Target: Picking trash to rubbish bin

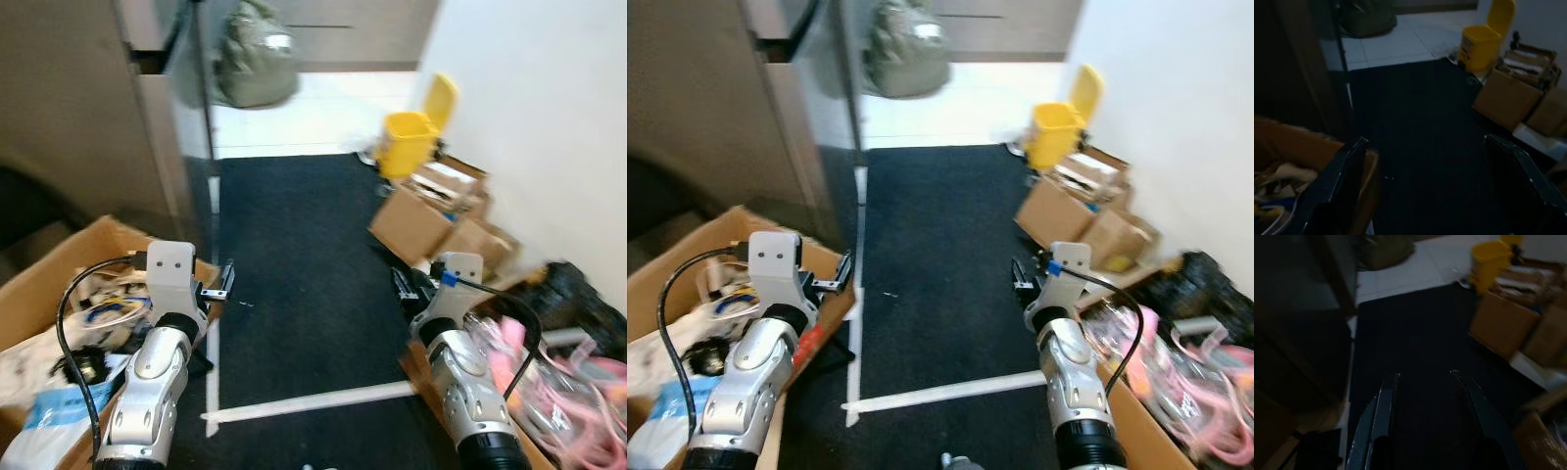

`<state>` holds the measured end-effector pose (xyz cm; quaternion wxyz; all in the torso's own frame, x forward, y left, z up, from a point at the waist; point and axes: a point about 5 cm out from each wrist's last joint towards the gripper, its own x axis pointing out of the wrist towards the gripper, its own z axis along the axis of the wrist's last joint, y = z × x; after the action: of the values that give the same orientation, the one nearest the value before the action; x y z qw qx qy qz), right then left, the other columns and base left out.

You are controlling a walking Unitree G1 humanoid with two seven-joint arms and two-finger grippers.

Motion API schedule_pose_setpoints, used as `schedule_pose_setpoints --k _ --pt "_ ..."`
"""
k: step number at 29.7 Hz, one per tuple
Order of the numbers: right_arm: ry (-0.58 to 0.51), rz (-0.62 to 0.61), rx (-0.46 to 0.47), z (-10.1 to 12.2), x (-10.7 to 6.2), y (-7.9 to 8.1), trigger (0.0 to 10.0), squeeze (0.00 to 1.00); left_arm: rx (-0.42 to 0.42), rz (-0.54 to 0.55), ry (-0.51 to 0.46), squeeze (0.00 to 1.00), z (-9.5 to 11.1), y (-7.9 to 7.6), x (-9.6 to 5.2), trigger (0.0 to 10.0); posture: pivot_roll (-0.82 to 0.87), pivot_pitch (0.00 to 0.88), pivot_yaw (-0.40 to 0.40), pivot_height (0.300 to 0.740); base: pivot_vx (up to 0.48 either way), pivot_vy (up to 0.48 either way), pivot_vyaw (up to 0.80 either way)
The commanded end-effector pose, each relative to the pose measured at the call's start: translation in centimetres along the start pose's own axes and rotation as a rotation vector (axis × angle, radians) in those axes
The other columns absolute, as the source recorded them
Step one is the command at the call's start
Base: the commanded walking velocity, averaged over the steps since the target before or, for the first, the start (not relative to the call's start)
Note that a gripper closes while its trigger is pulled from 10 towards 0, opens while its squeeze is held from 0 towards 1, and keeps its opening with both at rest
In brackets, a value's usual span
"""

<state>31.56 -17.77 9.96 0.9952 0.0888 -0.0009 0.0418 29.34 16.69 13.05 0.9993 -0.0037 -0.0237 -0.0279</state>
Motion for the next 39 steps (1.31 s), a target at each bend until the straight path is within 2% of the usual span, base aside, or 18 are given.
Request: schedule_pose_setpoints --k 1,39 --pt "0.015 -0.024 0.004 -0.29 -0.31 -0.55 10.0 0.0 0.008 -0.004 0.016 0.0 -0.27 -0.05 -0.07 10.0 0.03 0.163 -0.015 0.74 0.0 0.0 -0.8" --pt "0.029 -0.029 -0.002 -0.48 -0.7 -0.64 10.0 0.0 0.022 -0.01 0.035 0.0 -0.47 -0.04 -0.11 10.0 0.03 0.168 -0.015 0.74 0.0 0.0 -0.8"
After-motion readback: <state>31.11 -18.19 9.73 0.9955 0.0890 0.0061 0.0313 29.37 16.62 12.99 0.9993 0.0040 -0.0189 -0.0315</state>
